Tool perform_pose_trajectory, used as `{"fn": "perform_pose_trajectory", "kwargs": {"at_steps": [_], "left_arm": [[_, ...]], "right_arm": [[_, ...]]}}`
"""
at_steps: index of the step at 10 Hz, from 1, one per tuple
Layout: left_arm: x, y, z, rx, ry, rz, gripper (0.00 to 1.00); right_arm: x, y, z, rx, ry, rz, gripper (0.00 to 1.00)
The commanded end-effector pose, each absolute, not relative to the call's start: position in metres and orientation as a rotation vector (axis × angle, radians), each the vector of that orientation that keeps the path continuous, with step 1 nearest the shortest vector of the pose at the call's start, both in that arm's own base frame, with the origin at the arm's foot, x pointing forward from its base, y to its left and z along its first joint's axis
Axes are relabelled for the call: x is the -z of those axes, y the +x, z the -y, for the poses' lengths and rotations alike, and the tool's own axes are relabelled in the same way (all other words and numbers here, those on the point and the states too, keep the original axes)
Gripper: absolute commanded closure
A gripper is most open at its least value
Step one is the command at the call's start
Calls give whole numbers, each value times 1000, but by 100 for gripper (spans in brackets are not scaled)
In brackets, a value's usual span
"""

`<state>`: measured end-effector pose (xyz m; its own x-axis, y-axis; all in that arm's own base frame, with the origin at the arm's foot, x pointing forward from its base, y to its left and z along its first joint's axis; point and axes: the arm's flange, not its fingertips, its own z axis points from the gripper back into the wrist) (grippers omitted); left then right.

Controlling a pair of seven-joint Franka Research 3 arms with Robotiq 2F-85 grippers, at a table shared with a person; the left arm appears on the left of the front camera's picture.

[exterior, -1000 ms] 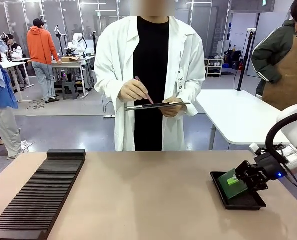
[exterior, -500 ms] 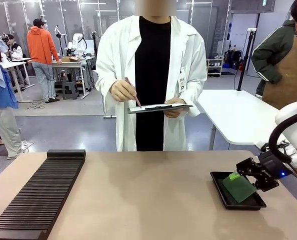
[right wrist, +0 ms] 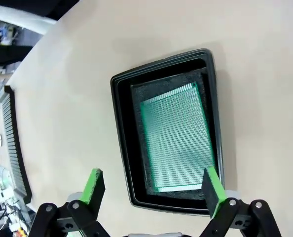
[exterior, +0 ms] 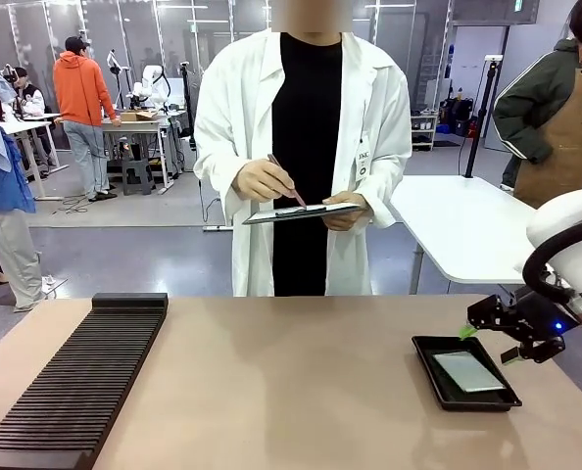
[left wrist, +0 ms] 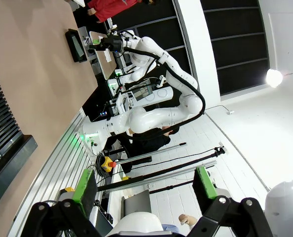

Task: Inspect the PCB.
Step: Place the Blank PCB in the ESD tray.

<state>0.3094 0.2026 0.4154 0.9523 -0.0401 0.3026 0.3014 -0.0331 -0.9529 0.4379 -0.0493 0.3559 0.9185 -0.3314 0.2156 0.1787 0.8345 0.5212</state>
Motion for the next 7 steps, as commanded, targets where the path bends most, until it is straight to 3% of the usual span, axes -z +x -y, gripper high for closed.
{"fn": "perform_pose_trajectory", "kwargs": {"at_steps": [1, 7], "left_arm": [[-416, 313, -207, 279, -1569, 195, 0], [-416, 313, -207, 279, -1569, 195, 0]], "right_arm": [[-373, 430, 37, 311, 449, 298, 0], [-370, 435, 44, 287, 470, 311, 0]]}}
